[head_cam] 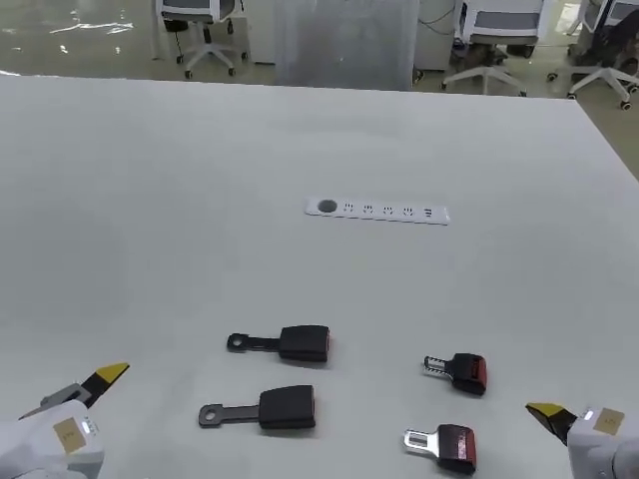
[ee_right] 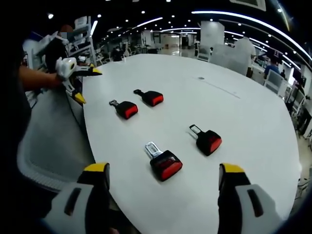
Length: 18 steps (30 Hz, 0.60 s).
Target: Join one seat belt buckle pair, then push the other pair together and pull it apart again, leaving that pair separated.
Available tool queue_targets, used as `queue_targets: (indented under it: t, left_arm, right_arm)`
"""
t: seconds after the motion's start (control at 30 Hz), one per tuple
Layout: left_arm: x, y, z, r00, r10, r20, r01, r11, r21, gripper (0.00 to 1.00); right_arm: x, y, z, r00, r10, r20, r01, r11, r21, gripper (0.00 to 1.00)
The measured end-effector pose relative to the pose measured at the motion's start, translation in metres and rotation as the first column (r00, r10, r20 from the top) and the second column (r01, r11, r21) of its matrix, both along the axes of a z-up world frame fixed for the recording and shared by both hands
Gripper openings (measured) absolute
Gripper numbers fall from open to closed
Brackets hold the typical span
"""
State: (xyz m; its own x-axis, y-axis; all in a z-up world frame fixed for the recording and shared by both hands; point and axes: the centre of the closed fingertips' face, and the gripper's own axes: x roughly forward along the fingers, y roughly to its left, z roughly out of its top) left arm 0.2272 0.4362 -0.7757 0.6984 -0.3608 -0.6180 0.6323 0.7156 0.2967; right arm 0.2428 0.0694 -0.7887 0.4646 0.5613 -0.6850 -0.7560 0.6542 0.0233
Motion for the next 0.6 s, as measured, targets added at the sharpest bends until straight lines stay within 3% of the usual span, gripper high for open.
queue_targets:
  t: [0.07, 0.13, 0.27, 0.37, 0.53, 0.6]
  left_arm:
    - [0.000, 0.001, 0.001, 1.000, 0.002, 0.002, -0.002, 1.000, 0.003, 0.95]
    - [-0.001, 0.001, -0.003, 1.000, 0.002, -0.015, -0.002, 1.000, 0.005, 0.96]
    - [-0.004, -0.003, -0.007, 0.999, -0.014, -0.030, 0.015, 1.000, 0.016, 0.97]
    - [-0.007, -0.006, -0.010, 0.999, -0.037, -0.036, 0.038, 0.999, 0.032, 0.97]
    - [-0.007, -0.004, -0.011, 0.999, -0.033, -0.039, 0.035, 0.999, 0.040, 0.97]
    - [-0.006, -0.001, -0.010, 0.999, -0.018, -0.037, 0.019, 0.999, 0.036, 0.97]
  right_arm:
    - [0.001, -0.004, 0.000, 1.000, 0.006, 0.011, -0.006, 1.000, -0.020, 0.94]
    - [0.002, -0.008, 0.001, 0.999, 0.016, 0.037, -0.014, 0.999, -0.043, 0.94]
    - [-0.002, -0.018, -0.001, 1.000, -0.010, 0.018, 0.011, 0.999, -0.031, 0.88]
    - [-0.006, -0.023, -0.001, 0.999, 0.007, 0.036, -0.004, 0.998, -0.065, 0.87]
    - [-0.010, -0.032, 0.002, 0.999, -0.017, 0.044, 0.019, 0.999, -0.051, 0.87]
    - [-0.014, -0.036, -0.001, 0.999, -0.034, 0.023, 0.035, 0.999, -0.041, 0.85]
